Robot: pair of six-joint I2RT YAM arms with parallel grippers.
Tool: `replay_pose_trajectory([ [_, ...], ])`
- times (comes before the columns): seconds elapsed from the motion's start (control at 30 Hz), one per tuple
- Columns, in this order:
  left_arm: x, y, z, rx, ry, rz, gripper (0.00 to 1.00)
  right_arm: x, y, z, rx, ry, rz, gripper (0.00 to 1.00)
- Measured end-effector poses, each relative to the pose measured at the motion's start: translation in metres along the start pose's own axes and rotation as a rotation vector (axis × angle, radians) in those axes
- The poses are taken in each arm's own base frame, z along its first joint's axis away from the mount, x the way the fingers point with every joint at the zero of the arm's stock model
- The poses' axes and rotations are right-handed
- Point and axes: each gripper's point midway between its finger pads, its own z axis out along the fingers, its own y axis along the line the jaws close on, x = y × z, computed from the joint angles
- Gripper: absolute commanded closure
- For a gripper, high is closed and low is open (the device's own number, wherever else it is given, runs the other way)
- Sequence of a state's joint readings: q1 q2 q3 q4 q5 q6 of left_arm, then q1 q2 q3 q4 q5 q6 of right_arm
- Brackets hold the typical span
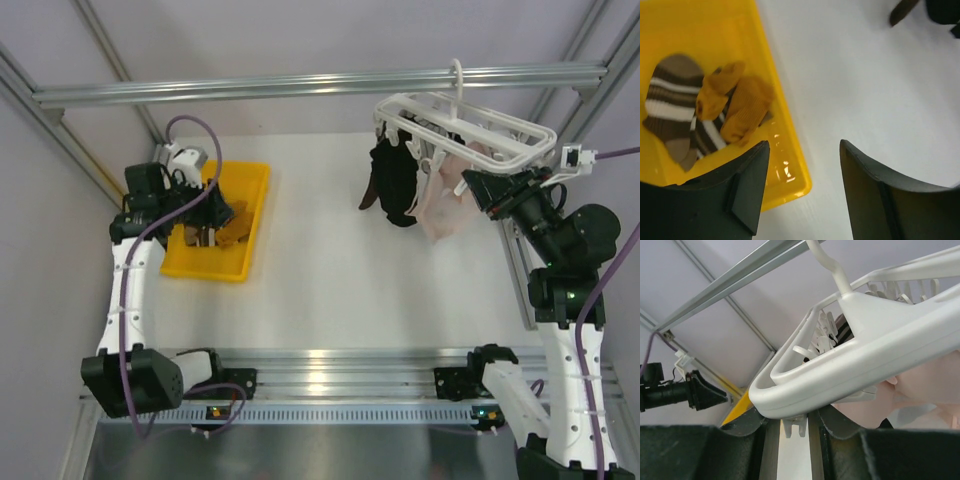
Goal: Clip the socks to the hanger
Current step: Adjust the sock in the bin.
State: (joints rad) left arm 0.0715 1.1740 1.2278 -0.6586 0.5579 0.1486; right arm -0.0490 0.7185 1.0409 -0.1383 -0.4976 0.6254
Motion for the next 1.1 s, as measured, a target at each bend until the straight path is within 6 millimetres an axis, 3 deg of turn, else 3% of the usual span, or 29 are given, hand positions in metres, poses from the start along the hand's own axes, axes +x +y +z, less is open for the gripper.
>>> replay_pose_trajectory([
  [0.1, 0.04, 0.051, -0.002, -0.105, 0.083, -0.093, 0.37, 0.001, -0.002, 0.001, 0.001, 0.005, -0.005, 1.0],
  [0.2, 0.073, 0.07, 0.006, -0.125, 0.167, -0.106, 0.37, 0.003, -0.003, 0.003, 0.002, 0.012, -0.009, 1.0],
  [0.37, 0.103, 0.098, 0.031, -0.133, 0.277, -0.095, 0.36, 0.004, -0.004, 0.004, 0.0, 0.018, -0.016, 1.0],
  [0.47, 0.114, 0.125, 0.051, -0.157, 0.338, -0.103, 0.36, 0.004, -0.004, 0.004, -0.002, 0.02, -0.022, 1.0],
  [0.67, 0.107, 0.176, 0.088, -0.218, 0.346, -0.081, 0.38, 0.006, -0.006, 0.005, -0.005, 0.022, -0.023, 1.0],
  [0.97, 0.07, 0.245, 0.144, -0.302, 0.242, -0.029, 0.39, 0.01, -0.009, 0.009, -0.008, 0.033, -0.019, 1.0],
  [1.1, 0.072, 0.265, 0.165, -0.308, 0.234, -0.025, 0.37, 0.011, -0.01, 0.01, -0.008, 0.036, -0.018, 1.0],
])
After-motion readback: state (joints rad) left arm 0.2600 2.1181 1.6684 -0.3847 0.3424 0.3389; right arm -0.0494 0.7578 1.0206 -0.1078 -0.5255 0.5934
